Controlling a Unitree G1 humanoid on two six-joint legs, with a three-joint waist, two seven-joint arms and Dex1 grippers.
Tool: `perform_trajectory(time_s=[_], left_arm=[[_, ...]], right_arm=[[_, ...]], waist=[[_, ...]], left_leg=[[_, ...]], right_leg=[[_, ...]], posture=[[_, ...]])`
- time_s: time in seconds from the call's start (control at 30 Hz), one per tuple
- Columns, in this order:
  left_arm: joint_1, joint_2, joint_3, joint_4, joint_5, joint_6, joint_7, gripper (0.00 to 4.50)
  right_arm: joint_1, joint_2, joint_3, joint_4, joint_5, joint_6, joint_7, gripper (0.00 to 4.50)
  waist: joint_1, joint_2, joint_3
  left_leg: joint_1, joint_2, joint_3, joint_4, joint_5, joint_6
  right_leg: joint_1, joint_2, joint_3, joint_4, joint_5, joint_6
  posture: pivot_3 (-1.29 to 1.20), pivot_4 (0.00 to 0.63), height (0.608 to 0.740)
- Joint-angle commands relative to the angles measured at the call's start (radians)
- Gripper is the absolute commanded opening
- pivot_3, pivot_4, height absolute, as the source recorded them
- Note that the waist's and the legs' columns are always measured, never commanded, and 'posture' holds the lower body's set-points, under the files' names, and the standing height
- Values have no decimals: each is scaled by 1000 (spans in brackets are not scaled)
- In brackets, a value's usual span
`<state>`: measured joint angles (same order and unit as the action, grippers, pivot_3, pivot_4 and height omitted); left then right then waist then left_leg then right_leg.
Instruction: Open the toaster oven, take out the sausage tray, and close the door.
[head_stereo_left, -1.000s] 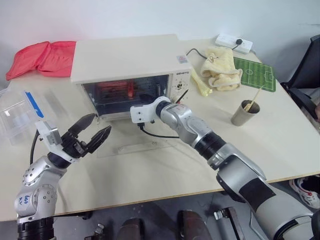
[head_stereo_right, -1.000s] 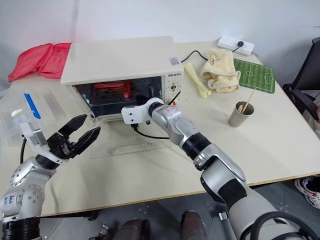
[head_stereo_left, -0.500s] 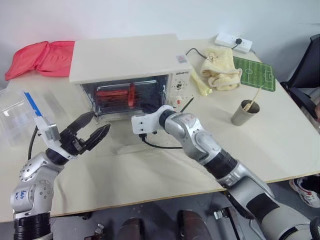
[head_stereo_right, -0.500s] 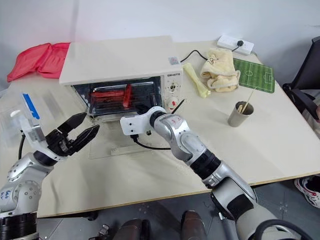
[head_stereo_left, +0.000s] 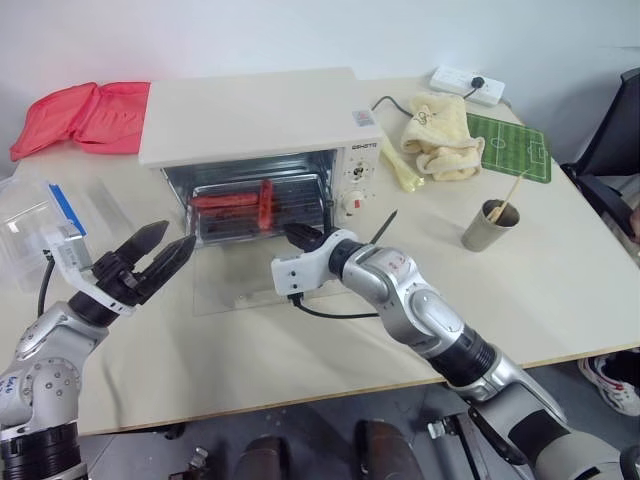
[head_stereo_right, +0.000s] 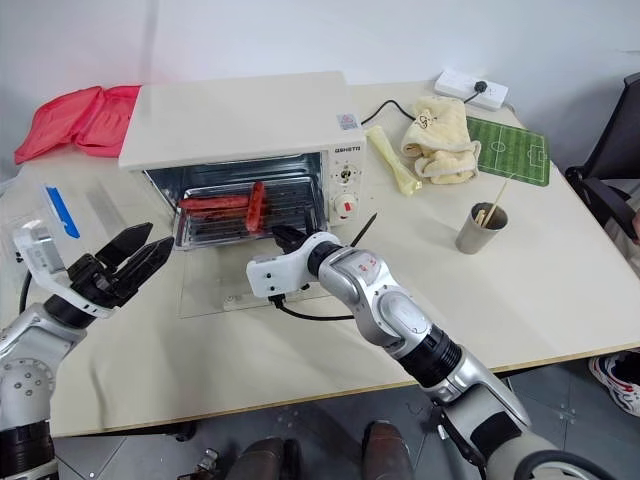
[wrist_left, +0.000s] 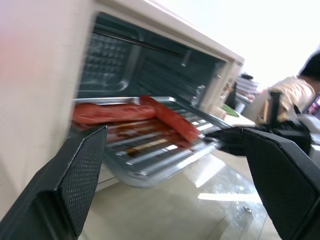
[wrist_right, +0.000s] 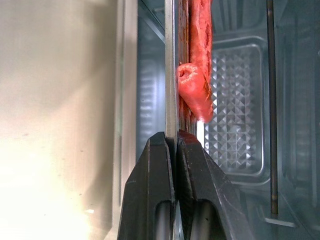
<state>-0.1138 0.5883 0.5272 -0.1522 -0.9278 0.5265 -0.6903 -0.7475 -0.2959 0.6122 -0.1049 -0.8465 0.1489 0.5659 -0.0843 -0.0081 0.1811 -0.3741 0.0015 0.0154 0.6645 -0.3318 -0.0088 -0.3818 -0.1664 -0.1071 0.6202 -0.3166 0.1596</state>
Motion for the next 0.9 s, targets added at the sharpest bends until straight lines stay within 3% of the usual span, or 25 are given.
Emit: perform_trajectory(time_s=[0.03,0.67,0.9], left_arm=[[27,32,34,-47,-59,85,41,4500],[42,26,85,-33,-138,221,170,4500],[62,51,90,-38,-236,370,224,4500]], right_arm=[[-2,-19,-16,-130,-13,-92,-19,26],[134,-83,-122,-237,38,-167,-21,26],[171,-126,-156,-264,98,-229,11,26]], waist=[[1,0,0],[24,0,0],[42,0,0]], left_leg=[[0,0,0,0,0,0],[3,0,1,2,0,0],[3,0,1,3,0,0]], right_leg=[[0,0,0,0,0,0],[4,0,1,-1,0,0],[5,0,1,-2,0,0]], posture=[[0,150,740],[0,150,740],[0,150,740]])
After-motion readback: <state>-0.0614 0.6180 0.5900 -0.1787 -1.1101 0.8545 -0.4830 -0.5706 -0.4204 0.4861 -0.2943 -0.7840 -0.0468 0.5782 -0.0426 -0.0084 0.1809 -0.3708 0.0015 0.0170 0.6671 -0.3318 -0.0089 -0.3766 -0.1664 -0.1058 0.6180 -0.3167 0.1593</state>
